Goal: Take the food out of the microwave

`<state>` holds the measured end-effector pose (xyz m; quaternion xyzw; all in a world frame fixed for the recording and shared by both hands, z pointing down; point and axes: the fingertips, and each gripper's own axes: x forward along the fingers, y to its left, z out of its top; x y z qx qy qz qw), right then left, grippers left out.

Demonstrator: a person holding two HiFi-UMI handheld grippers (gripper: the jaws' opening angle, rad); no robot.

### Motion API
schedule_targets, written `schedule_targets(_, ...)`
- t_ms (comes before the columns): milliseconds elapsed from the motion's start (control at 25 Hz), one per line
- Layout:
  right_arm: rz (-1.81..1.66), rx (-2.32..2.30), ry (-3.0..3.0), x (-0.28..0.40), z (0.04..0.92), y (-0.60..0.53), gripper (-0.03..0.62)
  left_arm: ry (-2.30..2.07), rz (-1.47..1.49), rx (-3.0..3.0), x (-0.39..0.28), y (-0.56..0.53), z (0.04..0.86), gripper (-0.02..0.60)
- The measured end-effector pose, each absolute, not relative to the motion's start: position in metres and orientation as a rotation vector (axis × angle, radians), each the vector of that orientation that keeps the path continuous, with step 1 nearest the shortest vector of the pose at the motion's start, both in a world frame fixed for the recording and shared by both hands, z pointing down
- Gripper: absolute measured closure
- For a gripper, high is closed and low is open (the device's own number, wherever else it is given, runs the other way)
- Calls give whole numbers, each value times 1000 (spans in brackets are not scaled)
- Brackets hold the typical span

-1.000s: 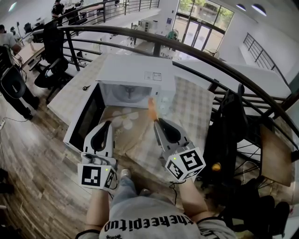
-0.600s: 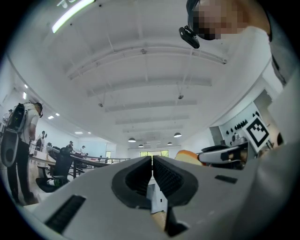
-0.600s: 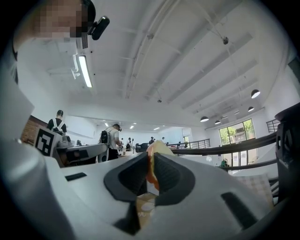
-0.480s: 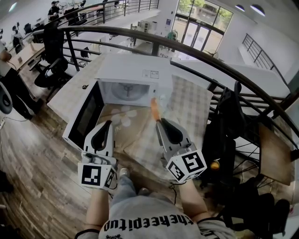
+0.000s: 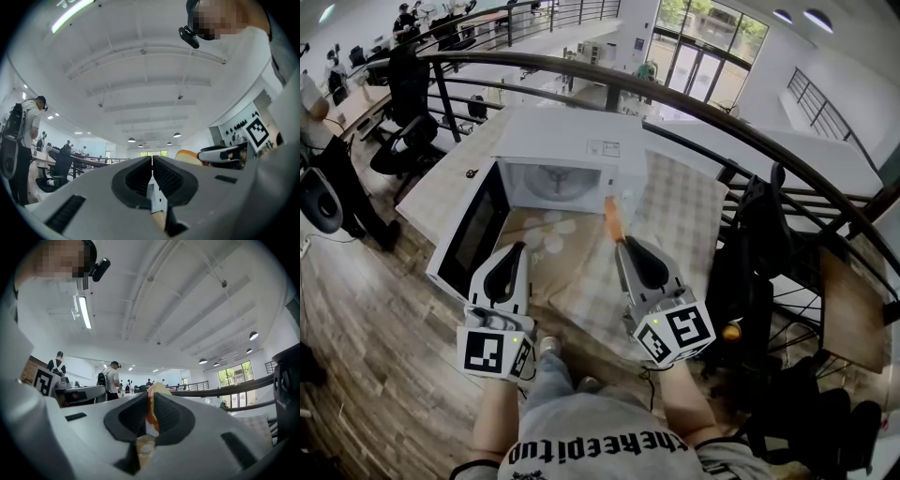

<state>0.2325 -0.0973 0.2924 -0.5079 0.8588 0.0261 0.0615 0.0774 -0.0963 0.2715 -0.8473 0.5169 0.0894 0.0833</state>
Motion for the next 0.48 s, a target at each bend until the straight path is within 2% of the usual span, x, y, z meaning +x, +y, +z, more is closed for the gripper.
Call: schedule_targets(480,77,-1531,2588,232,290,-101,554,1555,265,-2520,74,-98,270,571)
